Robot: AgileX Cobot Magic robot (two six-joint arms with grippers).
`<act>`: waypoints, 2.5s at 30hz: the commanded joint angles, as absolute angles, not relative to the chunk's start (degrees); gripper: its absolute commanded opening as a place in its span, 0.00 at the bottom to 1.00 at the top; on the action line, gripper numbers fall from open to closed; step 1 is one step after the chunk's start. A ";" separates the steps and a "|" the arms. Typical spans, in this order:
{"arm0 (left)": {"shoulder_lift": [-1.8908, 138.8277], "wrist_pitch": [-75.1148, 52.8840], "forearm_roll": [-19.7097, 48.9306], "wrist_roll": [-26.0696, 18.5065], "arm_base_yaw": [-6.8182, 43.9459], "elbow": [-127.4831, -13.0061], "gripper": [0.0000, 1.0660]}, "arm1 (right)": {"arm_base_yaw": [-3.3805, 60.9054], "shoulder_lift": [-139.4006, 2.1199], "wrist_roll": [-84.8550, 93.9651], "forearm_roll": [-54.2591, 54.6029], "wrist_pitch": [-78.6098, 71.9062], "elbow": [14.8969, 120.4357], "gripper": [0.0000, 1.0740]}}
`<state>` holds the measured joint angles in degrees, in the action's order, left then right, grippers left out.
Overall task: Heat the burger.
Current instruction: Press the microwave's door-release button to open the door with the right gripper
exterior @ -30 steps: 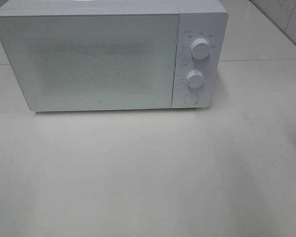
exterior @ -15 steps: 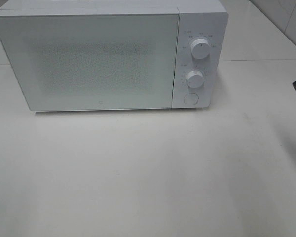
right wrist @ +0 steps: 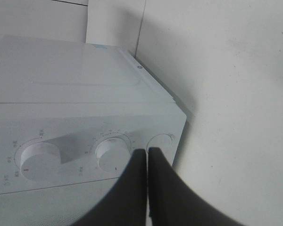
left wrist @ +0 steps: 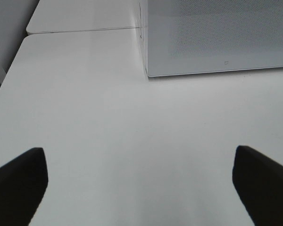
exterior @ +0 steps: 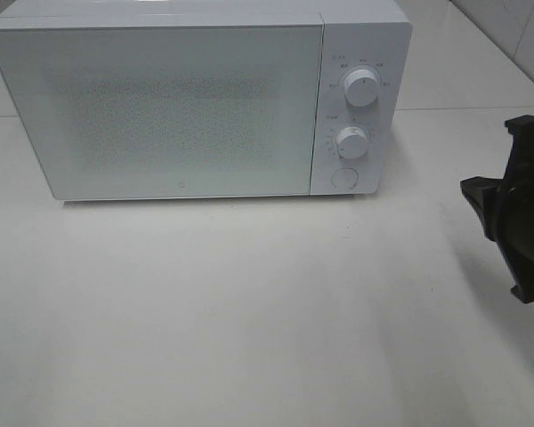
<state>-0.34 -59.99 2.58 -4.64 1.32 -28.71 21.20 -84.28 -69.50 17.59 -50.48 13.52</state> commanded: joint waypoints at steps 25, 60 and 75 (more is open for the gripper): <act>-1.38 -59.53 2.64 -4.53 1.03 -28.59 0.94 | 32.77 -107.66 -79.76 29.85 -49.33 33.35 0.00; -1.38 -59.53 2.64 -4.53 1.03 -28.59 0.94 | 29.45 -119.58 -77.86 30.08 -46.41 49.33 0.00; -1.38 -59.53 2.64 -4.53 1.03 -28.59 0.94 | 29.45 -121.70 -77.75 29.85 -62.68 50.36 0.00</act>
<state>-0.34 -59.99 2.58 -4.64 1.32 -28.71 30.08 -122.50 -78.72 30.42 -52.14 48.76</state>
